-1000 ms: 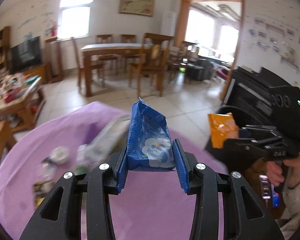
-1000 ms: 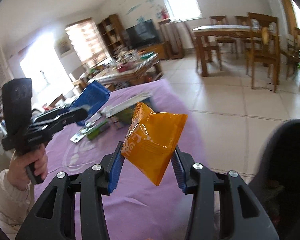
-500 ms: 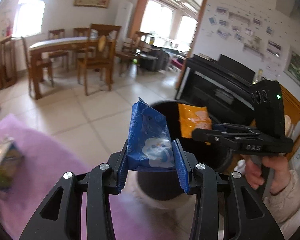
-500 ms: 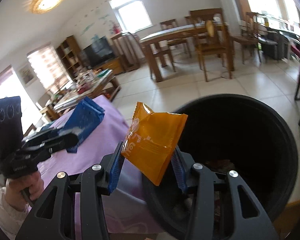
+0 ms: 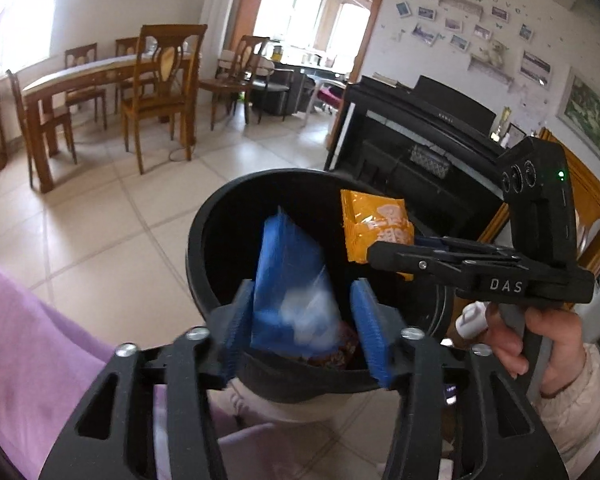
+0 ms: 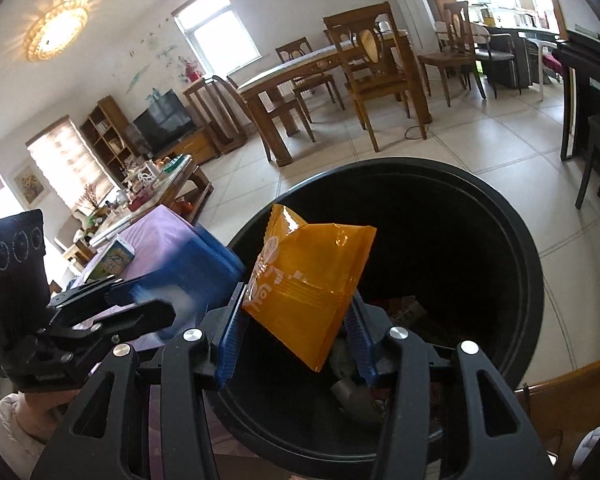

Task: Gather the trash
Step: 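Open both tools to drop the bag and wrapper into the bin, then grasp the white milk carton with the right tool while the left tool grasps the green gum tin, then carry the carton and gum tin to the black bin and open both tools, then grasp the white cap with the right tool while the left tool grasps the clear plastic lid, then carry the cap and clear lid to the black bin and open both tools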

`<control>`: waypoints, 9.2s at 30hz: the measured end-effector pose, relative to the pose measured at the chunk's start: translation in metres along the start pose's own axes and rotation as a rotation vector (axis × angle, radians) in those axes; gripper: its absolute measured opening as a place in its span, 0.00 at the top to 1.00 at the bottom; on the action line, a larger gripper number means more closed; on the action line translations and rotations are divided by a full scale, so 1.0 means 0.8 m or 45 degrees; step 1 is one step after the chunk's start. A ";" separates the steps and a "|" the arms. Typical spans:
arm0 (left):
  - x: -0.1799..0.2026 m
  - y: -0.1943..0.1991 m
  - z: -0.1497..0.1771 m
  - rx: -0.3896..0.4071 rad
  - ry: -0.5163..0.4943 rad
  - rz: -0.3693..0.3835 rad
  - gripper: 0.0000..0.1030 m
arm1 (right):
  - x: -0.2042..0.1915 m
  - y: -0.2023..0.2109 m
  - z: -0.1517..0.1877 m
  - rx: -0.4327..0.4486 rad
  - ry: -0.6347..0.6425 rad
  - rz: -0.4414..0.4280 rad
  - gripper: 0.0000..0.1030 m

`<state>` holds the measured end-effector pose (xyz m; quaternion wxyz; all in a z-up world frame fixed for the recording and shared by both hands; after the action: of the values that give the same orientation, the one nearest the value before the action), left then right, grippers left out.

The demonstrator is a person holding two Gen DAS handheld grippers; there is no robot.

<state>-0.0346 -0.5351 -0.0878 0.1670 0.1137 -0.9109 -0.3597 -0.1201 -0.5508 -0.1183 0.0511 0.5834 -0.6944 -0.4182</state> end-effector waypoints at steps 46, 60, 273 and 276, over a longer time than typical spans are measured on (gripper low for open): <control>-0.404 0.315 0.206 -0.025 0.516 -0.667 0.49 | -0.397 -0.205 0.003 -0.426 0.342 -0.294 0.16; -0.400 0.286 0.202 -0.090 0.451 -0.635 0.69 | -0.416 -0.300 -0.009 -0.587 0.139 -0.115 0.12; -0.016 -0.006 -0.029 0.066 0.001 0.073 0.61 | -0.005 -0.018 -0.031 0.076 -0.142 -0.003 0.66; 0.002 -0.036 -0.030 0.035 -0.013 0.075 0.61 | 0.009 -0.016 -0.023 0.075 -0.167 -0.003 0.66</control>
<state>-0.0245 -0.5711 -0.0905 0.1715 0.0871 -0.9195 -0.3427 -0.1026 -0.5662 -0.1179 -0.0123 0.5568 -0.7075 -0.4350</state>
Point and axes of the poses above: each gripper's, at about its wrist camera, not at the fingertips, and y roughly against the way its jaws point, x to its right, z to its underside, the point moved 6 cm from there along -y, roughly the way its jaws point, and after that the axes turned 5 degrees about -x, right-handed, at the moved point
